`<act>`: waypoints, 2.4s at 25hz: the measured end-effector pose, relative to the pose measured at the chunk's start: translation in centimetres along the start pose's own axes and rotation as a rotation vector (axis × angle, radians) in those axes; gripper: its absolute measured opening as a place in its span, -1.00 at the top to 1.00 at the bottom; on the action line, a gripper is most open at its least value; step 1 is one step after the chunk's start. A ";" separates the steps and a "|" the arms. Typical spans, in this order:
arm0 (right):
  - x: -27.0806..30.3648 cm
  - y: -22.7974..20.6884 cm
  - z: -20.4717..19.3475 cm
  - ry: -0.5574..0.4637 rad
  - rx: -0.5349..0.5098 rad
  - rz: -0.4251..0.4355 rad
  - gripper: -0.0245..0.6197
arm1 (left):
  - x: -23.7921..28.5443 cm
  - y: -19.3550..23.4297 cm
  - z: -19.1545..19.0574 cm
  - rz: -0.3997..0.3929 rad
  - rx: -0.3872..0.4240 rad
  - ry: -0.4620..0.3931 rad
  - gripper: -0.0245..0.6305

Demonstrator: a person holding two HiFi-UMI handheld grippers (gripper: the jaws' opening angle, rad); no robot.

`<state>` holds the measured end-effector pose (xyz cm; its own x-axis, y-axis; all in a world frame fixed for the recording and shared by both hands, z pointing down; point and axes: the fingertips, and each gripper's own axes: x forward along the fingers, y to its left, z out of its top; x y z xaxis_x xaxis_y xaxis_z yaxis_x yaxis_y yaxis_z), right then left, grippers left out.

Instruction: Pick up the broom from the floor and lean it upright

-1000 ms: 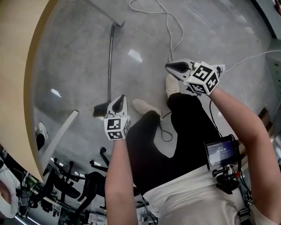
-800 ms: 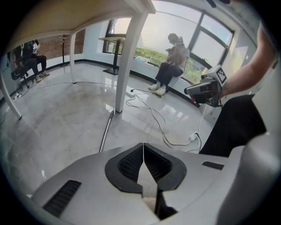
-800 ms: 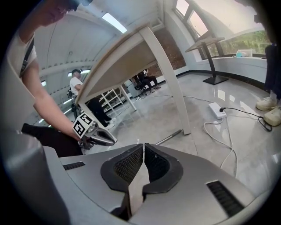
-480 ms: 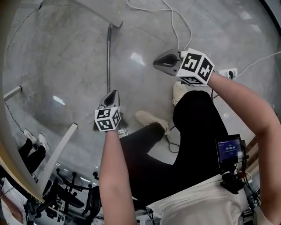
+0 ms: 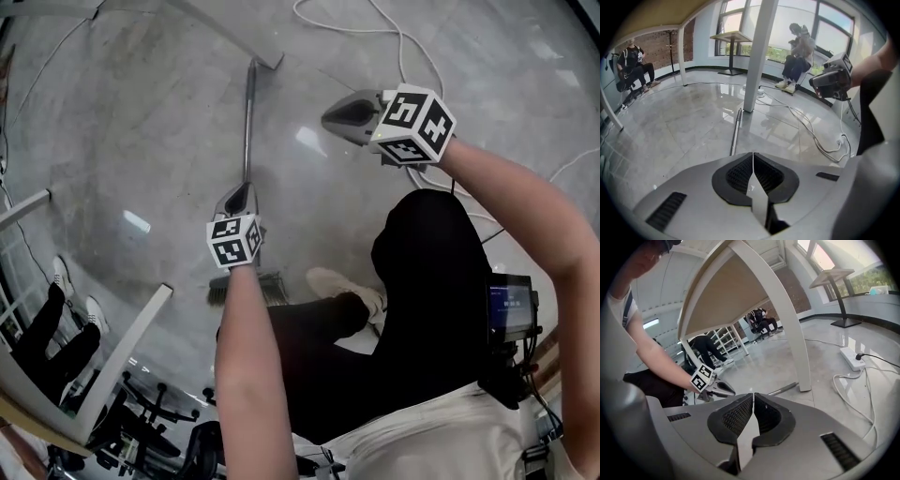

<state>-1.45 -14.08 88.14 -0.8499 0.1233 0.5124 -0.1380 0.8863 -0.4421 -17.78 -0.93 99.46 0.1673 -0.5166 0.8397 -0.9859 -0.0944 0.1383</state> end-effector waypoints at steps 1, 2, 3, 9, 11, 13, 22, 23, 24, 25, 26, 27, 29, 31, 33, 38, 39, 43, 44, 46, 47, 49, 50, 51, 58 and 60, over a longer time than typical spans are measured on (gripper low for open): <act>0.3 -0.4 0.2 -0.005 0.000 -0.006 0.86 | 0.5 0.3 0.0 0.004 0.005 0.004 0.89; 0.5 -0.5 0.4 -0.006 -0.001 -0.009 0.86 | 0.9 0.5 -0.1 0.006 0.012 0.012 0.89; 0.6 -0.6 0.5 -0.004 -0.006 -0.010 0.86 | 1.3 0.7 -0.3 0.009 0.022 0.025 0.89; 0.5 -1.9 -0.2 0.030 -0.044 -0.020 0.86 | 5.2 3.7 -1.5 0.066 0.121 0.168 0.89; 0.1 -2.7 -0.7 0.044 -0.050 -0.034 0.86 | 6.5 4.3 -0.7 0.058 0.141 0.179 0.89; -0.4 -3.4 -1.6 0.057 -0.047 -0.049 0.86 | 7.6 4.5 0.1 0.047 0.175 0.194 0.78; -3.0 -4.9 -3.0 0.061 -0.039 -0.108 0.86 | 11.8 4.9 1.0 0.021 0.153 0.321 0.53; -3.2 -5.0 -3.2 0.062 -0.039 -0.116 0.86 | 12.0 4.9 0.9 0.021 0.138 0.330 0.53; -3.4 -5.1 -3.4 0.061 -0.038 -0.124 0.86 | 12.2 4.9 0.8 0.023 0.126 0.333 0.53; -3.5 -5.2 -3.6 0.060 -0.039 -0.128 0.86 | 12.3 4.9 0.7 0.023 0.120 0.337 0.53; -3.6 -5.1 -3.7 0.061 -0.042 -0.130 0.86 | 12.4 4.9 0.6 0.021 0.116 0.345 0.62; -3.6 -5.0 -3.8 0.063 -0.047 -0.129 0.86 | 12.3 4.9 0.5 0.016 0.110 0.357 0.68; -3.5 -4.7 -3.8 0.065 -0.057 -0.122 0.86 | 11.6 5.2 0.4 0.011 0.085 0.373 0.69; -3.4 -4.7 -3.4 0.058 -0.060 -0.117 0.86 | 10.4 5.8 0.5 0.013 0.064 0.370 0.69; -3.3 -4.8 -2.8 0.047 -0.052 -0.126 0.86 | 8.7 6.4 0.7 0.021 0.049 0.355 0.69; -4.7 -0.1 -0.5 0.054 -0.002 -0.115 0.86 | 0.8 5.9 -0.8 0.055 0.072 0.309 0.70; -5.3 1.2 0.0 0.068 0.000 -0.103 0.86 | -1.0 5.3 -0.8 0.062 0.081 0.289 0.70; -8.0 6.1 2.0 0.118 0.002 -0.058 0.86 | -7.5 2.0 -0.6 0.057 0.122 0.220 0.70; -8.6 7.0 2.8 0.121 0.003 -0.051 0.86 | -9.0 1.2 -0.5 0.054 0.133 0.212 0.70; -9.9 8.2 4.6 0.128 -0.005 -0.040 0.86 | -11.5 -0.6 -0.1 0.049 0.147 0.200 0.70; -10.5 8.8 5.5 0.133 -0.015 -0.033 0.86 | -12.8 -1.6 -0.1 0.047 0.151 0.195 0.70; -11.4 10.3 7.4 0.140 -0.039 -0.015 0.86 | -15.5 -2.8 -0.1 0.048 0.172 0.187 0.70; -11.7 11.1 8.3 0.140 -0.048 -0.005 0.86 | -17.0 -3.2 0.0 0.053 0.185 0.181 0.70; -12.0 11.9 9.2 0.140 -0.054 0.004 0.86 | -18.5 -3.5 0.3 0.059 0.193 0.172 0.70; -13.9 16.6 13.7 0.177 -0.060 0.080 0.86 | -28.2 -4.0 3.7 0.206 0.059 0.007 0.70; -13.7 18.3 14.3 0.194 -0.075 0.118 0.86 | -30.1 -3.4 4.2 0.262 -0.003 -0.028 0.70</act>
<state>0.36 -5.99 62.50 -0.7432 0.3053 0.5954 0.0013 0.8905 -0.4549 -19.41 11.43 71.48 -0.0940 -0.5461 0.8324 -0.9956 0.0483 -0.0808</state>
